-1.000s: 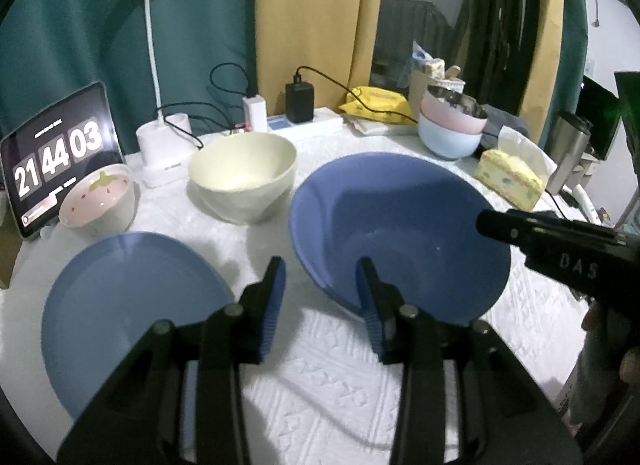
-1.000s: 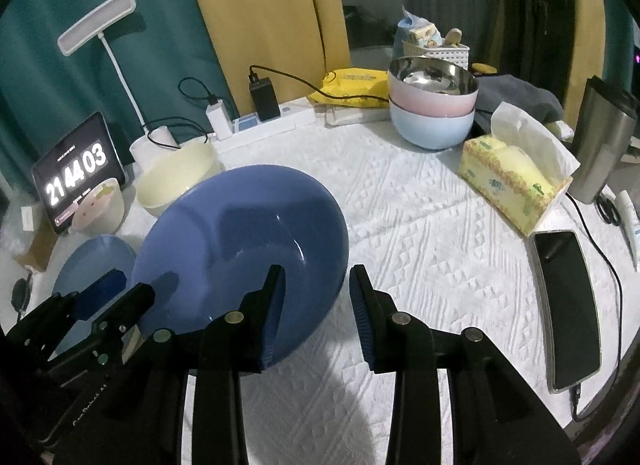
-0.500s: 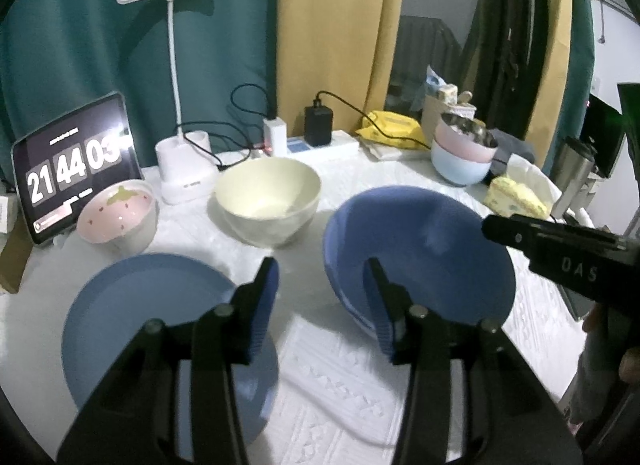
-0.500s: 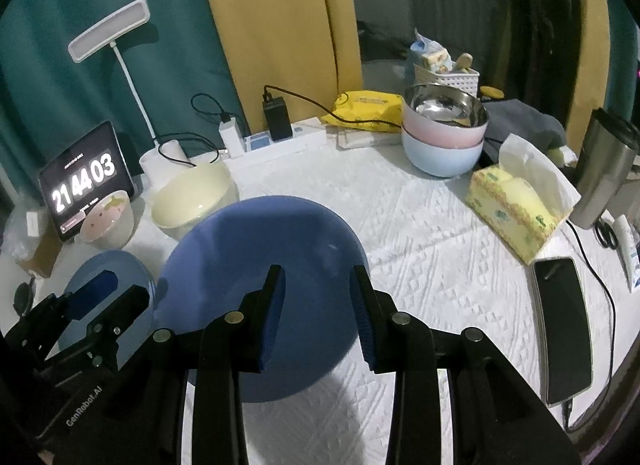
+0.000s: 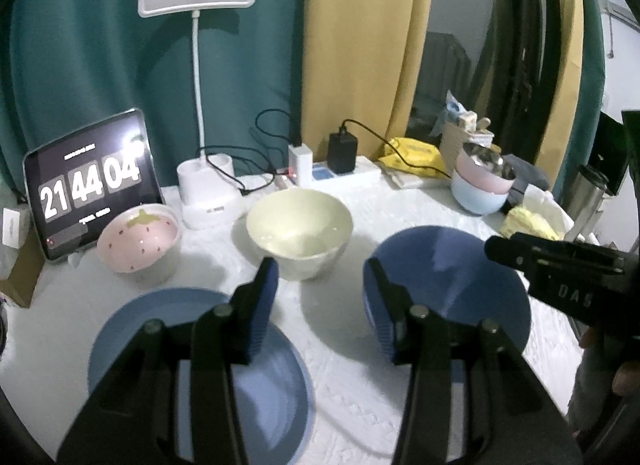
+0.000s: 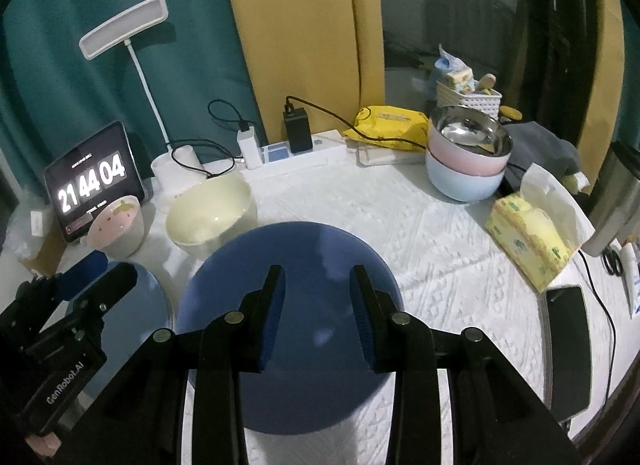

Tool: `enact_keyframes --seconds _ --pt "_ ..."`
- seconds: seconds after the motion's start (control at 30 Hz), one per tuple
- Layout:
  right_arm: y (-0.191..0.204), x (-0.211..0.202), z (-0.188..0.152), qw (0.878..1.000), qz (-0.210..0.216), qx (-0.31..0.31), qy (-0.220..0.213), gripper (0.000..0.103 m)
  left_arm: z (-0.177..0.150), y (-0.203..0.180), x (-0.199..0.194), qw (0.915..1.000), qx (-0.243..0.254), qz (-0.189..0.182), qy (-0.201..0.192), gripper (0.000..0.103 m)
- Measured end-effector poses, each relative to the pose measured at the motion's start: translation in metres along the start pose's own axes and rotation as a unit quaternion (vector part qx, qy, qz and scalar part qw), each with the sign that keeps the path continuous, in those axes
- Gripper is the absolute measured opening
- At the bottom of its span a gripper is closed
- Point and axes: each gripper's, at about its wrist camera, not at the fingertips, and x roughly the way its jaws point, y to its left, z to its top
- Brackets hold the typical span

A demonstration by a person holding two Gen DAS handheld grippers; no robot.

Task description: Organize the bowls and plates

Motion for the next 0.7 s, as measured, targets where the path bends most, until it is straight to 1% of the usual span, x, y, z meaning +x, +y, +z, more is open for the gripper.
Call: enact_keyframes --seconds 0.43,0.57,0.7 --pt "0.019 0.020 0.025 1.000 0.013 -0.019 0.000 0.035 0.025 0.020 0.017 0.9998 -0.001 0.017 -0.011 0.047" --pt "0.023 0.029 0.032 1.000 0.016 -0.022 0.001 0.035 0.029 0.030 0.024 0.9997 -0.010 0.021 -0.010 0.047" --pt "0.030 0.039 0.039 0.999 0.024 -0.027 0.005 0.035 0.030 0.037 0.035 0.9995 -0.021 0.023 0.000 0.048"
